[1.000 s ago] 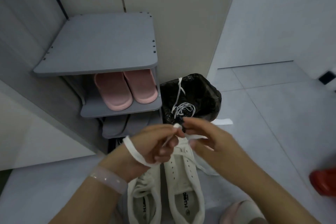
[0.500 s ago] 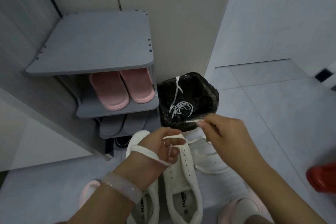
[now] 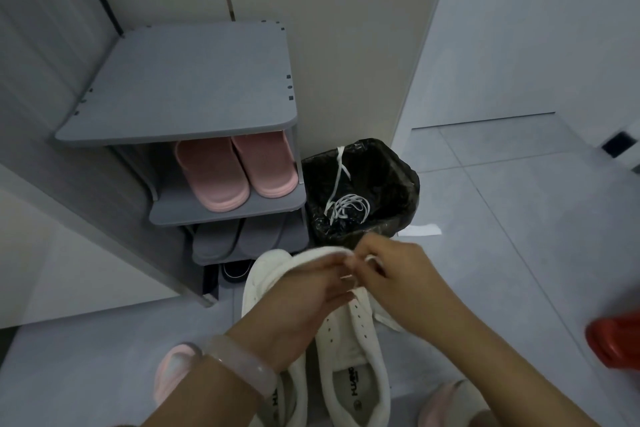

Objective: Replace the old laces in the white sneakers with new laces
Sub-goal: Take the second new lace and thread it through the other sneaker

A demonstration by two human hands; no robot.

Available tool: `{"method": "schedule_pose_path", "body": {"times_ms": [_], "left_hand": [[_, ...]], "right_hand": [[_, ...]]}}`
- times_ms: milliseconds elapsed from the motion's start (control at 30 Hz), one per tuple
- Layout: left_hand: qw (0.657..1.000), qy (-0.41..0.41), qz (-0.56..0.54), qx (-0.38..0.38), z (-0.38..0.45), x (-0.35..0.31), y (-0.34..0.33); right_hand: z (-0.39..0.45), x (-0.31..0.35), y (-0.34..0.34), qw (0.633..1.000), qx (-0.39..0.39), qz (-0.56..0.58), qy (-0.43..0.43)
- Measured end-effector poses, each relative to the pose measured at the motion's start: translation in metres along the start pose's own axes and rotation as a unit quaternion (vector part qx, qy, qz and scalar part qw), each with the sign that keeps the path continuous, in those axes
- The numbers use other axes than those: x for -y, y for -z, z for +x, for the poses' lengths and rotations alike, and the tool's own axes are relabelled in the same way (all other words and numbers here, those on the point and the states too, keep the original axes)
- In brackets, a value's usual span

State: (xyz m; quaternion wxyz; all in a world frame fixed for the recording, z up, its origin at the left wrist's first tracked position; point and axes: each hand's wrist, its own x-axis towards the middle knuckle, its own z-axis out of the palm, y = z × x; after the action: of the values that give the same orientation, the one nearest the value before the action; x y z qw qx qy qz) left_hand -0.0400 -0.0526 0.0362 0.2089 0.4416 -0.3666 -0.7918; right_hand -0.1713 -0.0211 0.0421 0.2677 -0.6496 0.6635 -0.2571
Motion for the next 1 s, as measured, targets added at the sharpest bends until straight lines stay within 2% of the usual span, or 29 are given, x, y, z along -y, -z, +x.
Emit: {"method": "schedule_pose_path", "body": {"times_ms": [133,167,233,267,300,367,400,467,500,567,600,667,733,800,833,867,900,967,1000], "left_hand": [[0.979,-0.042,0.197,0.043,-0.005,0.0,-0.001],[0.966,-0.079,0.245,0.024,-0.004,0.0,0.002],[0.918,-0.167,0.358,-0.032,-0.003,-0.001,0.008],[0.894,-0.195,0.399,-0.053,-0.002,-0.003,0.01],[0.885,-0.205,0.412,-0.066,-0.001,-0.005,0.011],[0.896,-0.206,0.382,-0.095,0.0,-0.012,0.014],[0.906,-0.211,0.343,-0.132,0.0,-0.017,0.018],[0.913,-0.255,0.217,-0.231,-0.002,-0.031,0.029],[0.901,-0.299,0.152,-0.276,-0.003,-0.038,0.035],[0.853,-0.394,0.069,-0.335,-0.009,-0.052,0.05],[0.829,-0.433,0.051,-0.351,-0.012,-0.057,0.057],[0.791,-0.48,0.08,-0.371,-0.019,-0.06,0.064],[0.789,-0.47,0.15,-0.366,-0.021,-0.056,0.064],[0.819,-0.414,0.216,-0.334,-0.018,-0.048,0.058],[0.829,-0.391,0.247,-0.315,-0.014,-0.042,0.057],[0.822,-0.375,0.301,-0.305,-0.009,-0.036,0.057],[0.801,-0.367,0.368,-0.298,-0.004,-0.03,0.058],[0.753,-0.346,0.49,-0.27,0.006,-0.017,0.062],[0.75,-0.32,0.524,-0.247,0.011,-0.01,0.064]], "right_hand": [[0.002,-0.002,0.003,0.993,0.005,0.09,-0.07],[0.002,-0.001,0.003,0.991,0.014,0.111,-0.074],[0.003,0.001,0.003,0.99,0.026,0.123,-0.066],[0.004,0.003,0.005,0.989,0.031,0.13,-0.063],[0.006,0.003,0.008,0.988,0.031,0.14,-0.063],[0.008,0.002,0.015,0.98,0.001,0.183,-0.078],[0.01,0.0,0.021,0.971,-0.039,0.219,-0.091],[0.014,-0.008,0.038,0.925,-0.174,0.321,-0.102],[0.015,-0.012,0.05,0.885,-0.246,0.382,-0.096],[0.016,-0.019,0.072,0.801,-0.354,0.478,-0.065],[0.014,-0.023,0.081,0.773,-0.389,0.499,-0.044],[0.01,-0.028,0.094,0.755,-0.422,0.503,-0.005],[0.007,-0.029,0.097,0.779,-0.408,0.475,0.002],[0.01,-0.03,0.082,0.854,-0.345,0.385,-0.065],[0.014,-0.033,0.067,0.899,-0.282,0.314,-0.118],[0.017,-0.037,0.048,0.936,-0.197,0.243,-0.163],[0.018,-0.043,0.025,0.96,-0.107,0.174,-0.192],[0.018,-0.061,-0.025,0.975,0.022,0.067,-0.209],[0.016,-0.069,-0.046,0.976,0.05,0.035,-0.209]]}}
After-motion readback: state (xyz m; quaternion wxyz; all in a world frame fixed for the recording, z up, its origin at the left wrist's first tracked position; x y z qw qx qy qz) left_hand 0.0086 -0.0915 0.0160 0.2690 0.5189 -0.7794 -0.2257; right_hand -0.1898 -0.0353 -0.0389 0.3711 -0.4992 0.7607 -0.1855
